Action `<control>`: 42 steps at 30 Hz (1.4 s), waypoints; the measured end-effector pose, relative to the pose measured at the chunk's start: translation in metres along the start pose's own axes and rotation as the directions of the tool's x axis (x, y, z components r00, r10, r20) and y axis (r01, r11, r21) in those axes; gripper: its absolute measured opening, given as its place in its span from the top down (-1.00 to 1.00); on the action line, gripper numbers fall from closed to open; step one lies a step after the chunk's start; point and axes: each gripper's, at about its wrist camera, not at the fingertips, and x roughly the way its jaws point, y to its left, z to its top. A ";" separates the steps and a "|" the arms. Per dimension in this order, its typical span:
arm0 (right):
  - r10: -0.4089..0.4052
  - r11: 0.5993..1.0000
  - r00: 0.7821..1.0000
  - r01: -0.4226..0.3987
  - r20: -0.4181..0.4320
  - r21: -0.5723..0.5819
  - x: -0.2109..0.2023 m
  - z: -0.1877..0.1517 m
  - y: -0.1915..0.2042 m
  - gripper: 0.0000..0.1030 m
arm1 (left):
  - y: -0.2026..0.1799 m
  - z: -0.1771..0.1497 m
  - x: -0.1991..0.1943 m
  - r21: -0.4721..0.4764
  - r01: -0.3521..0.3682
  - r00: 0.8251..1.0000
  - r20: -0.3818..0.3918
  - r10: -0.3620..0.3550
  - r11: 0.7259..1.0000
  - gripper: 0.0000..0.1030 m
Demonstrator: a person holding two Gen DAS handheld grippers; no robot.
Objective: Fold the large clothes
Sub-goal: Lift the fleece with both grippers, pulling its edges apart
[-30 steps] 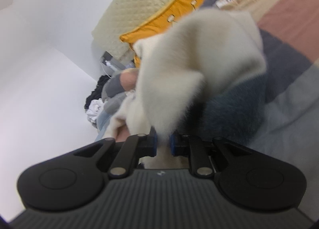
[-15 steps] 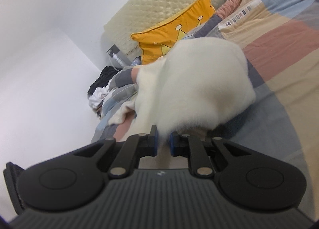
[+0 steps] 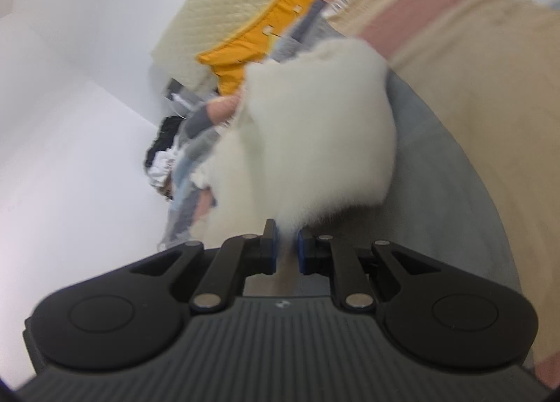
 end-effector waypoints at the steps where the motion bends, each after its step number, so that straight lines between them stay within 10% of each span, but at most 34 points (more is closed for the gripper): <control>1: -0.007 1.000 1.000 0.007 -0.015 -0.004 0.007 -0.003 -0.004 0.71 | 0.003 -0.003 0.001 0.001 -0.020 1.000 -0.005 0.020 1.000 0.75; 8: -0.086 0.995 0.988 0.091 -0.125 0.034 0.054 -0.016 -0.029 0.68 | 0.037 -0.002 0.034 -0.085 -0.138 0.984 -0.122 0.127 0.987 0.68; 12: -0.099 0.993 0.984 0.107 -0.148 0.047 0.065 -0.018 -0.038 0.68 | 0.055 0.006 0.044 -0.164 -0.162 0.980 -0.140 0.139 0.973 -0.03; 16: -0.078 0.991 0.985 0.093 -0.156 0.093 0.058 -0.018 -0.040 0.64 | 0.069 0.009 0.043 -0.246 -0.136 0.986 -0.128 0.107 0.960 -0.15; 21: -0.022 0.982 0.989 0.048 -0.143 0.182 0.036 -0.014 -0.042 -0.17 | 0.086 0.006 0.035 -0.348 -0.093 0.993 -0.106 0.059 0.933 -0.15; 33: -0.073 0.869 0.997 0.052 0.023 0.493 0.017 0.014 -0.105 -0.07 | 0.085 0.013 0.045 -0.370 -0.122 0.992 -0.059 0.107 0.921 -0.12; 42: 0.008 0.932 0.999 -0.024 0.046 0.362 0.046 0.038 -0.095 0.30 | 0.078 0.018 0.055 -0.339 -0.155 0.988 -0.025 0.155 0.928 0.52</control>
